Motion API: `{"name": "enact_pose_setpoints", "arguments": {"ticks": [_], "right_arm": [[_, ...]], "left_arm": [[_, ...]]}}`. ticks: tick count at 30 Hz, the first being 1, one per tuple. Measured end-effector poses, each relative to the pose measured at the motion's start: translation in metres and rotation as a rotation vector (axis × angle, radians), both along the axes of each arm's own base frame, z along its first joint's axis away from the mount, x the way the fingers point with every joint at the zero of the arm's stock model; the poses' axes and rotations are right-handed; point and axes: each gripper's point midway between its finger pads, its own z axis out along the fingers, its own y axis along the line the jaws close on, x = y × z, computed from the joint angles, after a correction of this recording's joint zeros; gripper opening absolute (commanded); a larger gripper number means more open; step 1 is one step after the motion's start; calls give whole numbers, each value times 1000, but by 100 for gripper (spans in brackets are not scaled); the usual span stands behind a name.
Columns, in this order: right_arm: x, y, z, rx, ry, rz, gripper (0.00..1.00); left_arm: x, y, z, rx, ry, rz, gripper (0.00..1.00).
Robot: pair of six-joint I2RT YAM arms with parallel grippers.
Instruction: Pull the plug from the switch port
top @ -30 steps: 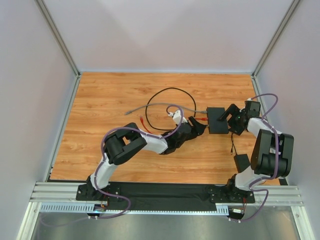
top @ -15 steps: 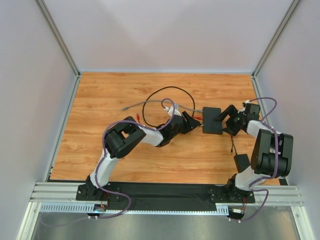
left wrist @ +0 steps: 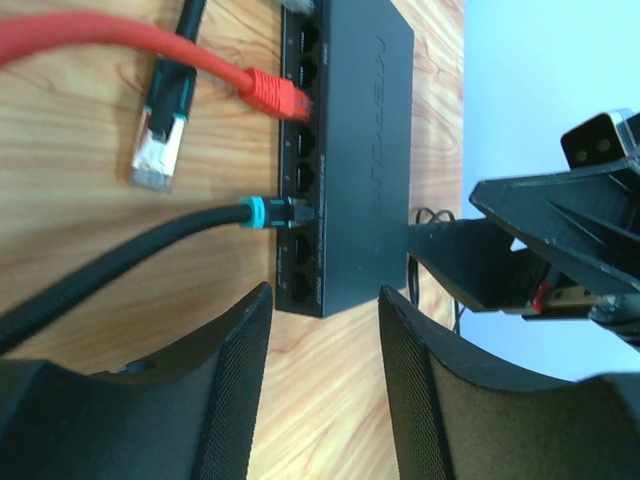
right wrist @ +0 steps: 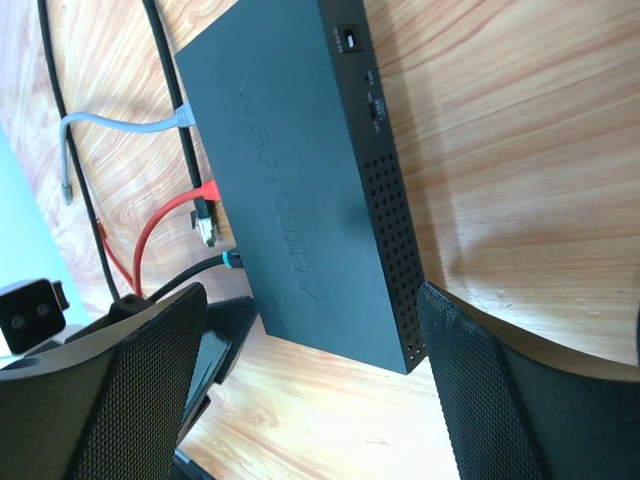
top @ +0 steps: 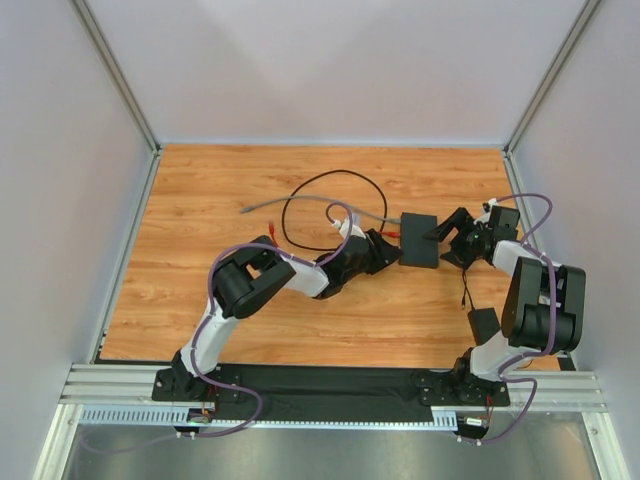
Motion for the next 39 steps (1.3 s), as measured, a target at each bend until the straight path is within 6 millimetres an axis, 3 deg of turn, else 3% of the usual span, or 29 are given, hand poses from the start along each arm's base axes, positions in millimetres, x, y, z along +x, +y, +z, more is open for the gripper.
{"name": "enact_pose_setpoints", "arguments": {"ticks": [4,7,8,21,29,33,39], "right_arm": [[1,-3,-2,-16,3,-11,87],[2,-5,-2,-26,-1,-20,87],[3,-6,-2,-29,-5,-21,87],[8,-8,0,-41,-28,-27,88],[6,-8,5,-45,-46,-28,89],[7,-8,8,-47,-54,-28,89],[7,-8,11,-49,-65,-28,90]], "left_arm": [[-4,-2,5,-38,-24,-16,58],[-7,-5,5,-38,-49,-47,69],[-8,-5,5,-31,-58,-55,99],[-14,-13,16,126,-196,-190,100],[-18,-32,29,258,-244,-213,100],[-31,-38,50,391,-365,-219,100],[-63,-43,106,453,-541,-229,100]]}}
